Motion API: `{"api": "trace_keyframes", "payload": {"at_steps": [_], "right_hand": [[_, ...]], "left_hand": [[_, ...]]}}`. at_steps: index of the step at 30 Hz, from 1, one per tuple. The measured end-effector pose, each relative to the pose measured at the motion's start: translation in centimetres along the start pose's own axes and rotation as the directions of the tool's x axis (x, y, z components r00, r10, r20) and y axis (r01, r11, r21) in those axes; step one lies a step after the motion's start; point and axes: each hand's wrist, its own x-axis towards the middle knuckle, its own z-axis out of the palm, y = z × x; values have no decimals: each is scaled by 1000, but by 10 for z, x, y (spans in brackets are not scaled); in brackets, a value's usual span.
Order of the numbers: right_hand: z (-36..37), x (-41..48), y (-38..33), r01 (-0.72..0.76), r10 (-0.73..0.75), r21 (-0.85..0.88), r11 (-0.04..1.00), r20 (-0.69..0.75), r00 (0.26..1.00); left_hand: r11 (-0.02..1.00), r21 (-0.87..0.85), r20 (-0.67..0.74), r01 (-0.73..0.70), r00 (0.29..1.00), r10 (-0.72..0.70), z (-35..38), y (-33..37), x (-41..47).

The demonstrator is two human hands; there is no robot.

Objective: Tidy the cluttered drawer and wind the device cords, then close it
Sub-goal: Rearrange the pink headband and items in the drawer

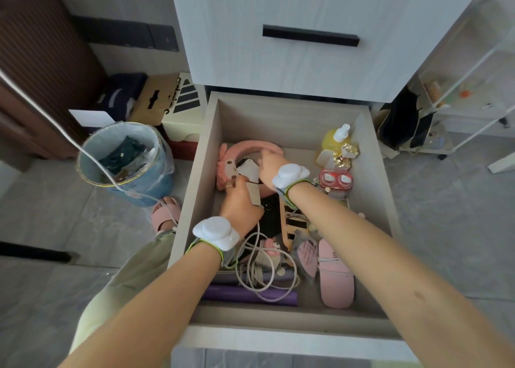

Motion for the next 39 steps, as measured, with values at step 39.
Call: {"api": "trace_keyframes", "payload": {"at_steps": [39], "right_hand": [[-82, -78, 104, -92, 38, -109, 990, -426, 904]], "left_hand": [[975, -191, -7, -118, 993, 119, 84, 59, 116]]}}
